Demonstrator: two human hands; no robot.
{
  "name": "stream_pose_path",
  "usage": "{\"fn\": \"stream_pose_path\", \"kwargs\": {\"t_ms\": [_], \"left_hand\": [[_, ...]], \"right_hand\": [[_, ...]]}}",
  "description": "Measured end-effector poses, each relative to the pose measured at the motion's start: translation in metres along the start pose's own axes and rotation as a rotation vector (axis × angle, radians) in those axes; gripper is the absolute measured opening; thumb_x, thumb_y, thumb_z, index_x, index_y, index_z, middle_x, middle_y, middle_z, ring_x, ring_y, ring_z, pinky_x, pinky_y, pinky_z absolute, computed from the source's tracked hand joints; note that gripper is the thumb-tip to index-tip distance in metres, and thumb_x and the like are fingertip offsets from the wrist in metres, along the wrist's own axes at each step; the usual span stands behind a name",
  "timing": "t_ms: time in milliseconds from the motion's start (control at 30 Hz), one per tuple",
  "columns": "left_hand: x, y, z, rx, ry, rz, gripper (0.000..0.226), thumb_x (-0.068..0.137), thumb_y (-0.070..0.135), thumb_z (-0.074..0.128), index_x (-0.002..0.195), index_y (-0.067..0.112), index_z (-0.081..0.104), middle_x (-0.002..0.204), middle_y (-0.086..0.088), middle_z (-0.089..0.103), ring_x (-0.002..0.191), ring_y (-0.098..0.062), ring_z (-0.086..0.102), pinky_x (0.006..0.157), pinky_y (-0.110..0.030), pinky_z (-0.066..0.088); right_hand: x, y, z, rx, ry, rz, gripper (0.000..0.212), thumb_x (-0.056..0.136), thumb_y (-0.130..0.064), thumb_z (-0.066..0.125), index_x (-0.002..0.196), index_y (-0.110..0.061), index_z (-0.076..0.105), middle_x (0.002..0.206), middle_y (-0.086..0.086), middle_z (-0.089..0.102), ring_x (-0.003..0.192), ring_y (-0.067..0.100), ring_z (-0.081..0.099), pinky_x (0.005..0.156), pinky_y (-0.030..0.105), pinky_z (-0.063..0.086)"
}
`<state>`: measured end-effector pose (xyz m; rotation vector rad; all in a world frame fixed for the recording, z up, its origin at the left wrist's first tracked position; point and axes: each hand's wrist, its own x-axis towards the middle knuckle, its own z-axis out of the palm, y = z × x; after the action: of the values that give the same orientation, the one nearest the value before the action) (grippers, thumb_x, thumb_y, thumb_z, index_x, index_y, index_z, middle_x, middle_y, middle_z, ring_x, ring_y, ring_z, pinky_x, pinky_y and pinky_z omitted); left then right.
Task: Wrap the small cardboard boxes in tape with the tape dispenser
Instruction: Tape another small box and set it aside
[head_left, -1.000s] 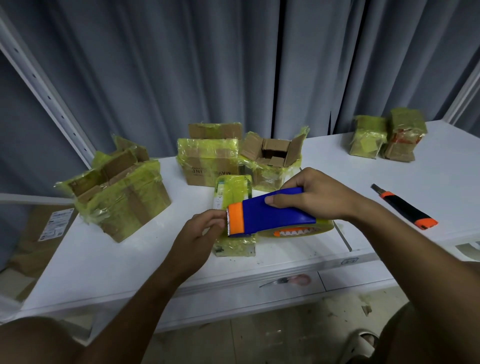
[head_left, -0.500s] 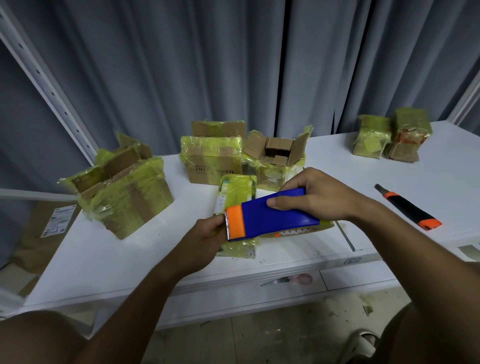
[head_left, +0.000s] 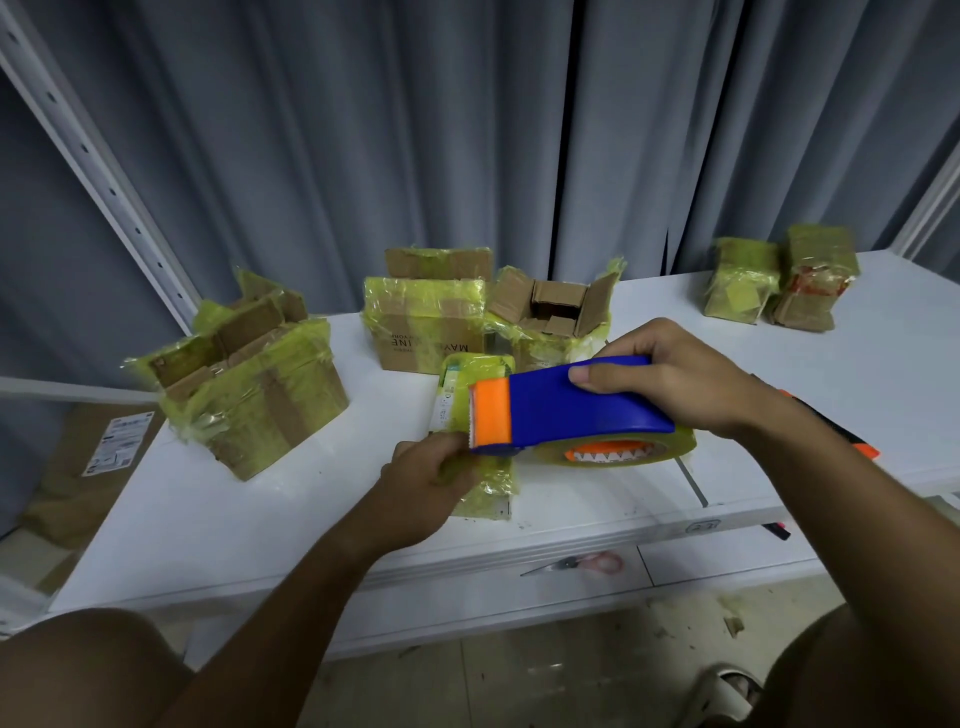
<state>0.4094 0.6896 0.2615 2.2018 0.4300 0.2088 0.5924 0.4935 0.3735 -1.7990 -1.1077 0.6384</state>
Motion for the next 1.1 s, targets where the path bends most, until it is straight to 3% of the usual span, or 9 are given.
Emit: {"fn": "stream_pose_path", "kwargs": {"t_ms": [100, 200, 333, 533, 633, 800, 933, 1100], "left_hand": [[0.002, 0.013, -0.010, -0.212, 0.078, -0.041, 0.024, 0.102, 0.016, 0.048, 0.113, 0.026, 0.068, 0.108, 0.008, 0.070, 0.104, -0.011, 0.065, 0.081, -0.026, 0.057], [0.000, 0.025, -0.015, -0.330, 0.124, -0.094, 0.027, 0.104, 0.020, 0.043, 0.103, 0.026, 0.070, 0.096, 0.010, 0.072, 0.094, 0.000, 0.066, 0.071, -0.013, 0.051], [-0.002, 0.025, -0.013, -0.378, 0.088, -0.088, 0.022, 0.102, 0.020, 0.049, 0.110, 0.032, 0.066, 0.101, 0.013, 0.073, 0.099, -0.002, 0.067, 0.074, -0.016, 0.054], [-0.006, 0.024, -0.014, -0.286, 0.086, -0.099, 0.028, 0.099, 0.010, 0.054, 0.096, 0.036, 0.064, 0.083, 0.024, 0.072, 0.087, 0.007, 0.067, 0.064, -0.010, 0.050], [-0.007, 0.023, -0.016, -0.311, 0.109, -0.113, 0.024, 0.099, 0.012, 0.054, 0.098, 0.033, 0.065, 0.086, 0.016, 0.073, 0.088, 0.002, 0.068, 0.065, -0.012, 0.052], [-0.013, 0.029, -0.020, -0.392, 0.102, -0.161, 0.021, 0.101, 0.006, 0.047, 0.104, 0.012, 0.067, 0.065, 0.016, 0.068, 0.057, 0.005, 0.060, 0.052, -0.006, 0.042], [-0.016, 0.029, -0.022, -0.348, 0.103, -0.204, 0.024, 0.100, 0.005, 0.047, 0.095, 0.015, 0.068, 0.061, 0.015, 0.067, 0.062, 0.001, 0.062, 0.051, -0.006, 0.042], [-0.020, 0.029, -0.026, -0.238, 0.044, -0.225, 0.027, 0.100, 0.010, 0.050, 0.082, 0.024, 0.064, 0.062, 0.017, 0.064, 0.060, 0.010, 0.061, 0.050, -0.004, 0.043]], "right_hand": [[-0.002, 0.002, 0.006, -0.025, -0.028, 0.028, 0.033, 0.077, -0.050, 0.068, 0.078, -0.018, 0.079, 0.075, -0.002, 0.077, 0.066, 0.011, 0.071, 0.063, 0.025, 0.050], [-0.002, 0.003, 0.009, -0.011, -0.024, 0.023, 0.031, 0.078, -0.049, 0.068, 0.073, -0.021, 0.077, 0.071, -0.002, 0.075, 0.063, 0.009, 0.069, 0.062, 0.024, 0.048], [-0.002, 0.003, 0.012, -0.008, -0.032, 0.011, 0.032, 0.078, -0.049, 0.068, 0.072, -0.019, 0.077, 0.070, -0.002, 0.075, 0.063, 0.010, 0.069, 0.062, 0.025, 0.048], [0.001, 0.003, 0.019, -0.023, -0.051, -0.010, 0.036, 0.079, -0.049, 0.067, 0.076, -0.015, 0.077, 0.071, -0.002, 0.075, 0.065, 0.010, 0.070, 0.060, 0.021, 0.048], [0.003, 0.002, 0.022, -0.039, -0.046, -0.016, 0.034, 0.078, -0.052, 0.068, 0.072, -0.020, 0.076, 0.070, -0.004, 0.074, 0.064, 0.010, 0.069, 0.061, 0.024, 0.048], [0.004, 0.002, 0.025, -0.036, -0.043, -0.019, 0.032, 0.078, -0.053, 0.067, 0.074, -0.022, 0.077, 0.070, -0.006, 0.074, 0.064, 0.008, 0.069, 0.062, 0.023, 0.047], [0.001, 0.003, 0.029, -0.049, -0.054, -0.024, 0.036, 0.079, -0.053, 0.066, 0.076, -0.019, 0.077, 0.070, -0.006, 0.074, 0.064, 0.007, 0.069, 0.061, 0.023, 0.046], [-0.003, 0.008, 0.032, -0.102, -0.059, -0.011, 0.048, 0.079, -0.057, 0.065, 0.078, -0.011, 0.079, 0.069, 0.003, 0.072, 0.061, 0.011, 0.066, 0.061, 0.029, 0.046]]}}
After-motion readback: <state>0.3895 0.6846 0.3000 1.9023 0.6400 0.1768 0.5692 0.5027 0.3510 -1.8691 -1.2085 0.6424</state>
